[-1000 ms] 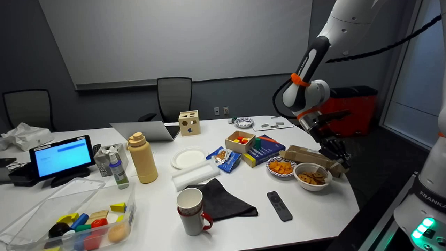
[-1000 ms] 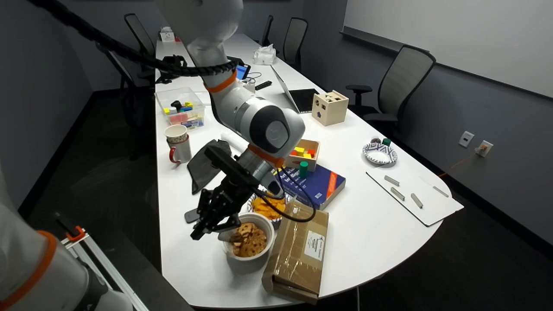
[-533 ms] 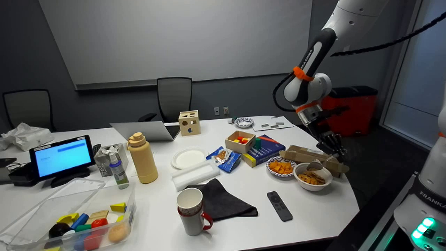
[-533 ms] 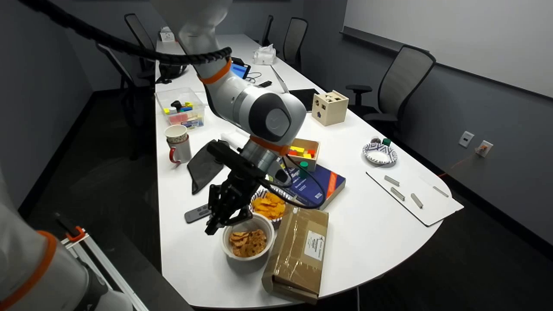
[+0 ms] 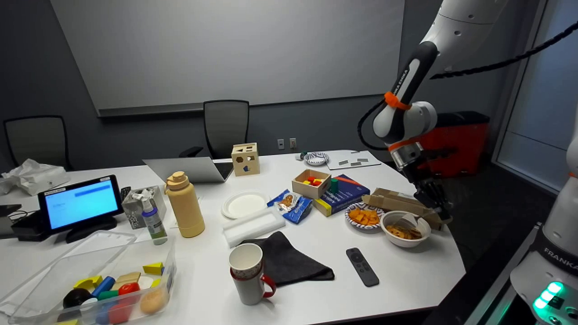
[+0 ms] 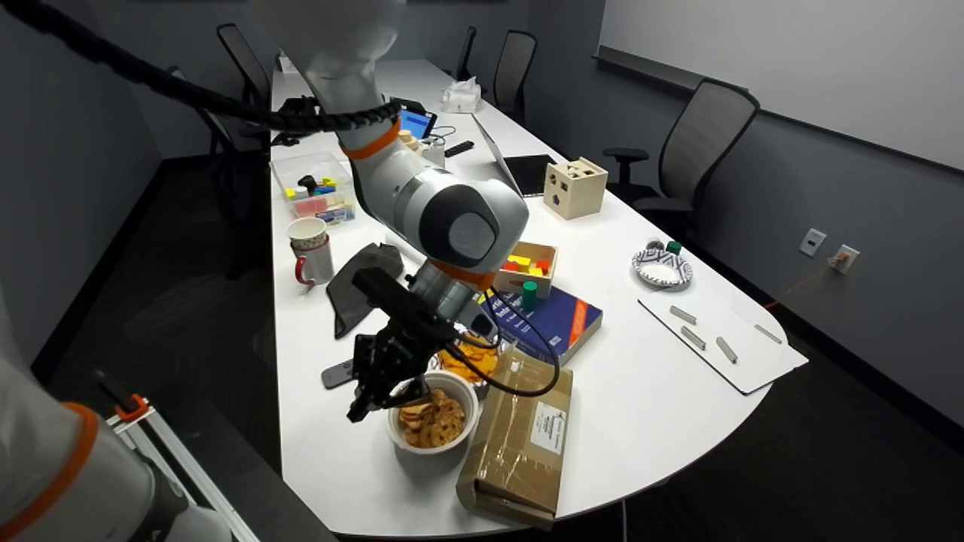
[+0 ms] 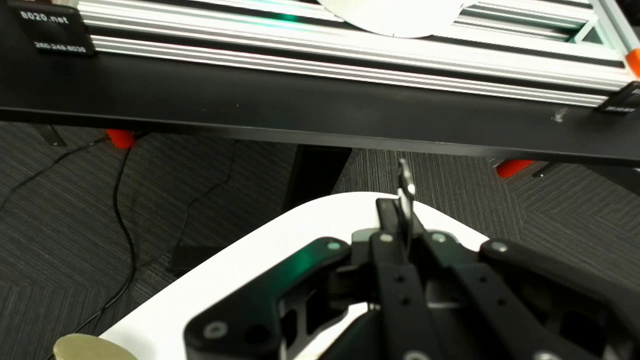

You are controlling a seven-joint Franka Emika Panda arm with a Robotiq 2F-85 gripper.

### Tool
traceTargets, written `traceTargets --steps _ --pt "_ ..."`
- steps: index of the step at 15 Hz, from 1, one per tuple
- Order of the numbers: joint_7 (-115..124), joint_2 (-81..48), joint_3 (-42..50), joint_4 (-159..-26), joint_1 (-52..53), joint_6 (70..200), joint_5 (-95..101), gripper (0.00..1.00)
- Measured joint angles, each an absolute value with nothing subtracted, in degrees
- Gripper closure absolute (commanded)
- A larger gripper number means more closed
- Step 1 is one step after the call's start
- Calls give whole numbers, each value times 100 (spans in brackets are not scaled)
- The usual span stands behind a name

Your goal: Use the cake spatula to stir the contents in the white bowl.

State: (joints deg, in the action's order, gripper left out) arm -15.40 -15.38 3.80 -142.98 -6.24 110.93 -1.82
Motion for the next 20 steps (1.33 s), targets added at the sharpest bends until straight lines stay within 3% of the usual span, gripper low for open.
traceTargets --steps 9,20 --pt "-620 -1688 551 -14204 -622 10137 429 99" --pt "1 -1605 538 -14397 -548 10974 498 99"
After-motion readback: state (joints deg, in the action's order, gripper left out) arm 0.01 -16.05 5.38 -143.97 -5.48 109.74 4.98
